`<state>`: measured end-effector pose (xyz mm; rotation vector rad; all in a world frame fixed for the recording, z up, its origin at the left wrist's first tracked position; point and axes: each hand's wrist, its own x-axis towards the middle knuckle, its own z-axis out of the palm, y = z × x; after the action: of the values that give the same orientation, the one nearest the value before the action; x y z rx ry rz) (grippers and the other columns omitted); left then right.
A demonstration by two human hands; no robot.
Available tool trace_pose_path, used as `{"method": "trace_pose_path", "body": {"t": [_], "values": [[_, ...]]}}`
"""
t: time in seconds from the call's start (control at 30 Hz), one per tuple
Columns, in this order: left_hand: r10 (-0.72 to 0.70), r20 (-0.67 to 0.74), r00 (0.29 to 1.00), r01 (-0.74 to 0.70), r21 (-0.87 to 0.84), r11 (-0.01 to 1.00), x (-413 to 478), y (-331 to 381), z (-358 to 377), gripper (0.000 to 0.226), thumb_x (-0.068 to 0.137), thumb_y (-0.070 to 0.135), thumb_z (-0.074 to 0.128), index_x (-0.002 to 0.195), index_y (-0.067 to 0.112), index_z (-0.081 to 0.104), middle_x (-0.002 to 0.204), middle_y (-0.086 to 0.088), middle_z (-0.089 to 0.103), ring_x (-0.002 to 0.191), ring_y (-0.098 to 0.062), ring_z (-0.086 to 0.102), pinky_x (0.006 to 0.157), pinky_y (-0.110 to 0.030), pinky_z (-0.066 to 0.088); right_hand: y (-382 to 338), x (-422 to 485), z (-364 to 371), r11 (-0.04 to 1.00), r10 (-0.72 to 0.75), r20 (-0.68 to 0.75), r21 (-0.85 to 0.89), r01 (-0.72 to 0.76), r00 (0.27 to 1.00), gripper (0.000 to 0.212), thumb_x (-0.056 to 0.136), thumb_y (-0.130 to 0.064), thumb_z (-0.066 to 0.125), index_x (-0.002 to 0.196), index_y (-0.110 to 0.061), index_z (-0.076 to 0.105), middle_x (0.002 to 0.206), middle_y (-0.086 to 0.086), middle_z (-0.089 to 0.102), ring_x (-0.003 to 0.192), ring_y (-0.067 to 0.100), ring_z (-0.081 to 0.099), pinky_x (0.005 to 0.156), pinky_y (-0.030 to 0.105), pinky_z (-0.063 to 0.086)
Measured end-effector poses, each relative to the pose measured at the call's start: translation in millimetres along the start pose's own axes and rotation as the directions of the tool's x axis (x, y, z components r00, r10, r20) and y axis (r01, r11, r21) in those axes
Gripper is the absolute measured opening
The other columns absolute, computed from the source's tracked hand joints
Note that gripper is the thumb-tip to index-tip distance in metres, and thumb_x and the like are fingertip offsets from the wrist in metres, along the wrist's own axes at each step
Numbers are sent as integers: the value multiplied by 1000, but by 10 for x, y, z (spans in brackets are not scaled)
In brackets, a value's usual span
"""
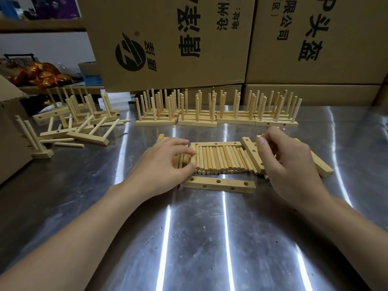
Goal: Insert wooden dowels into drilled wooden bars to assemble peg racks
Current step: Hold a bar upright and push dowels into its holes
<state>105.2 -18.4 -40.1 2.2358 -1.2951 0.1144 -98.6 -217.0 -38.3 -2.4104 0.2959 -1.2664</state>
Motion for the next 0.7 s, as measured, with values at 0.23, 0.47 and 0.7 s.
{"method": "trace_pose_path", "body": {"t": [0.23,0.47,0.7], "values": [[25,6,1000,-26,52,998,-32,34,-73,39,97,52,68,136,46,69,140,22,66,136,-6,54,117,-50,44,-1,5,3,1000,-21,3,7,21,1000,27,107,-30,50,80,-27,51,59,-12,51,60,11,53,53,19,36],[-27,-458,889,-118,-285,951,-58,209,-154,22,107,29,61,120,27,79,105,15,78,102,-6,70,86,-31,59,-12,10,-11,1000,-14,9,9,14,1000,25,107,-34,50,82,-33,51,78,-12,61,66,13,58,54,16,37],[-360,-68,931,116,-877,466,-162,554,-102,27,108,32,56,110,28,82,102,4,81,87,-7,66,80,-31,51,-162,-37,8,993,-88,122,90,78,989,28,105,-51,53,122,-32,63,83,-16,66,79,10,66,65,16,47]]}}
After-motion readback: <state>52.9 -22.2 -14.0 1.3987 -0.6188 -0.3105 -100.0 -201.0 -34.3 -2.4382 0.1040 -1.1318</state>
